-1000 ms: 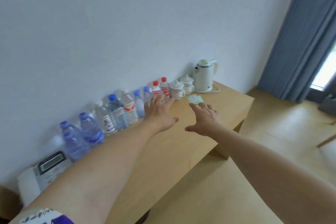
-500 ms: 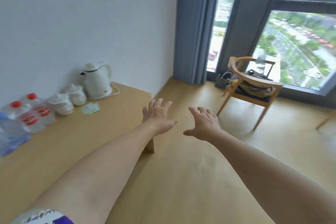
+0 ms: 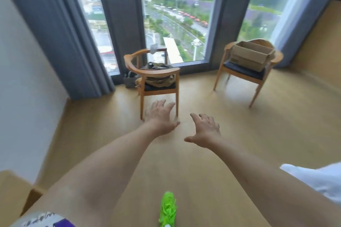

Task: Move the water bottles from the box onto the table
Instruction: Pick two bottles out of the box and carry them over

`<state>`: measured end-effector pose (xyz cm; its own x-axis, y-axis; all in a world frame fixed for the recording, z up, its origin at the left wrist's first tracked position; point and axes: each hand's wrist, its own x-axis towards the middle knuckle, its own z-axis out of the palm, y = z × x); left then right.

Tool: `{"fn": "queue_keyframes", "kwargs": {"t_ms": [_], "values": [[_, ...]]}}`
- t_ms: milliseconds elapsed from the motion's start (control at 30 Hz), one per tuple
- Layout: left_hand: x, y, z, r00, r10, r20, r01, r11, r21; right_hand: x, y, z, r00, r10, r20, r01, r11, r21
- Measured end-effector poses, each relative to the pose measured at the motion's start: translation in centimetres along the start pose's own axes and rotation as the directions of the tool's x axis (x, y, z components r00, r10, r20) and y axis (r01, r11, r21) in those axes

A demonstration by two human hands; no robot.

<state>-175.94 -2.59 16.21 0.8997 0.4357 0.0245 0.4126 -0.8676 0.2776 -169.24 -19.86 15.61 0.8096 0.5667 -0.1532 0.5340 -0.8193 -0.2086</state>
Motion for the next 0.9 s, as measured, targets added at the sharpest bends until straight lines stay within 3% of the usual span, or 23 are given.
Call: {"fn": "queue_keyframes", "kwargs": {"t_ms": [200, 433, 900], "values": [[16.0, 4.7, 0.5, 0.98, 0.187, 0.064, -0.183, 0.981, -0.056, 10.8, 5.4, -4.9, 0.973, 0.228, -0.025, -0.227, 0.974, 0.009], [30.3, 10.2, 0.2, 0.942, 0.327, 0.067, -0.323, 0.944, -0.065, 20.7, 11.0, -9.1, 0.92, 0.385, -0.071, -0.384, 0.923, 0.032], [57.1, 26.5, 8.0, 0.902, 0.419, 0.103, -0.416, 0.908, -0.051, 43.7, 30.2, -14.2, 0.879, 0.462, -0.12, -0.438, 0.88, 0.185]]}}
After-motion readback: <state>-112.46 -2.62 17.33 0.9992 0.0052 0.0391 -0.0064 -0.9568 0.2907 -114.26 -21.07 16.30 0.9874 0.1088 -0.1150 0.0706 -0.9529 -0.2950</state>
